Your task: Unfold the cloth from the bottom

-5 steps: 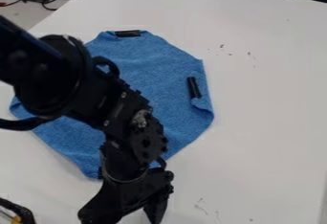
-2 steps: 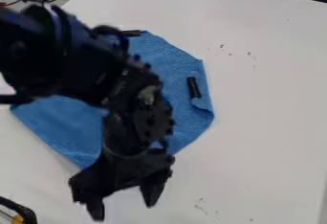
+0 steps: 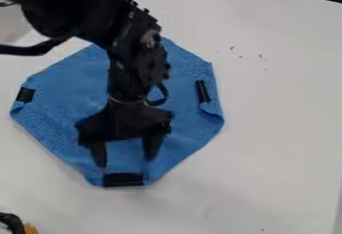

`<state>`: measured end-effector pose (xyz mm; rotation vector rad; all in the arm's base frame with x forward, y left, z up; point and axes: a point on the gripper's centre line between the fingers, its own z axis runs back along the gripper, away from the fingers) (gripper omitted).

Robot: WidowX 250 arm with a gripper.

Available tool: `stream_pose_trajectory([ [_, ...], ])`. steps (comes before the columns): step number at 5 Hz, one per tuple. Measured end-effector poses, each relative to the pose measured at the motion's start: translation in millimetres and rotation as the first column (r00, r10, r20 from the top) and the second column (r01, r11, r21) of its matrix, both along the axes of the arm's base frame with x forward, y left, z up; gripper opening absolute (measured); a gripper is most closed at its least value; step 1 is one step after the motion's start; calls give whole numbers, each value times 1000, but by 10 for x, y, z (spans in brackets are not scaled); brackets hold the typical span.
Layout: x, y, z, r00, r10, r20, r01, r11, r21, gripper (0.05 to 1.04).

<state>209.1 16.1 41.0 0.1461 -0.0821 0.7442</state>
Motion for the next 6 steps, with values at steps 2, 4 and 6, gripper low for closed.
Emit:
stream_pose_trajectory([
  [2, 75, 256, -383, 1000, 29, 1, -29, 998, -61, 1001],
  [4, -74, 22, -460, 994, 92, 56, -83, 986, -145, 1002],
  [6, -358, -559, -463, 985, 173, -5, -170, 965, -201, 999],
])
